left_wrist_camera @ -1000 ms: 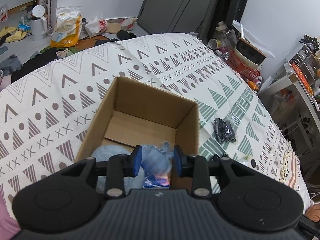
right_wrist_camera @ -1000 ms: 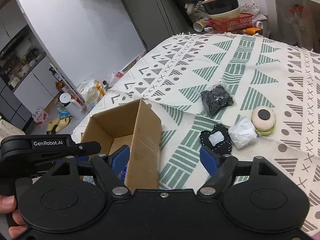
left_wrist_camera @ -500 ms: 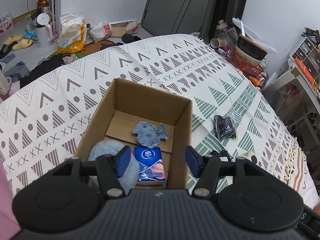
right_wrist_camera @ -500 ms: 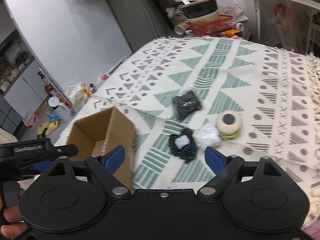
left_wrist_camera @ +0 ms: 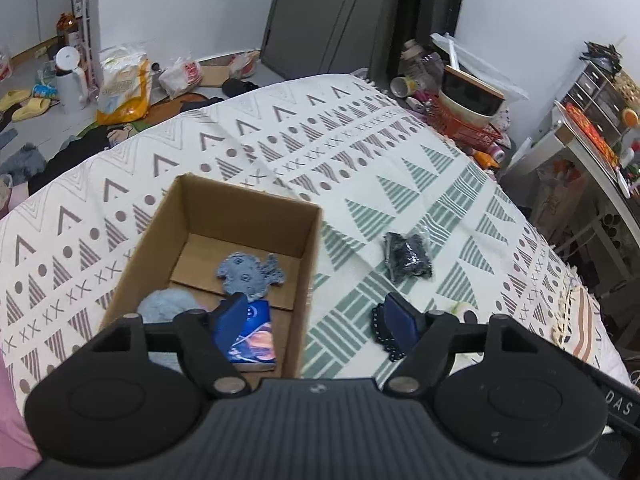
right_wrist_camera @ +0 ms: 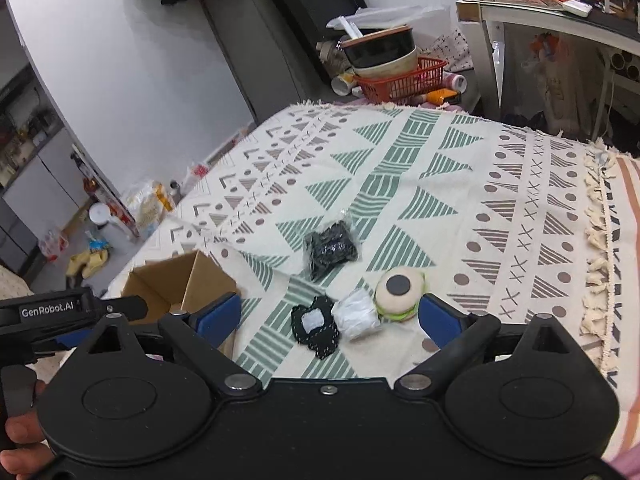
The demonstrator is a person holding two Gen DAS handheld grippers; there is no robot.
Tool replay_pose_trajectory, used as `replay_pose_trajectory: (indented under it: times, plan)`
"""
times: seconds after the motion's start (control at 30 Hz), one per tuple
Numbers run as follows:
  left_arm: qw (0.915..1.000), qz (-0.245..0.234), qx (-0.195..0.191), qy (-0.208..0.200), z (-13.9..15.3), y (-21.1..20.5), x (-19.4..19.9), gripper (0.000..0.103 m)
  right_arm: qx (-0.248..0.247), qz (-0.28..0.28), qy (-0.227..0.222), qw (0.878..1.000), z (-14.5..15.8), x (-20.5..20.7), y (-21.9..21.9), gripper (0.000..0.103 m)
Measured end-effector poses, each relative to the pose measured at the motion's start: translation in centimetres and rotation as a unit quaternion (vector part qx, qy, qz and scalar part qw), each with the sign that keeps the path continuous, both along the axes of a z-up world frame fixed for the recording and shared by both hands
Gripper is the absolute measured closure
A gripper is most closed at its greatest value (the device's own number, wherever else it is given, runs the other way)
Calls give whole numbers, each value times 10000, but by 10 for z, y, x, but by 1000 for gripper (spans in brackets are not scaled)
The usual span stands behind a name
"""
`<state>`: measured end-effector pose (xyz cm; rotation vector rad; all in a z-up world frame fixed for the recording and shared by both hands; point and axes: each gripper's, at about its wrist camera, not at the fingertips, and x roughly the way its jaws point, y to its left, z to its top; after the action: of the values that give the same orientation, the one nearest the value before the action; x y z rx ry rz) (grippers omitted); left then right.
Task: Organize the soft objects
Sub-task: 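Grasp the black heart-shaped plush with the left gripper while the right gripper grasps the white foil bundle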
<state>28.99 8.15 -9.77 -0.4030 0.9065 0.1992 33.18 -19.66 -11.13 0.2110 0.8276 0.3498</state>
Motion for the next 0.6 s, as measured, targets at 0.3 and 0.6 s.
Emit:
replay_pose_trajectory:
  times: [0.3,0.6]
  plan:
    - [9992,-391,117,48,-11,-31,11,29,240,178,178,9994,-45,2,-10,15]
    - [9983,-557,-18,196,-33,-53,34,29,512,70,510,9974,-72,26,-17,34]
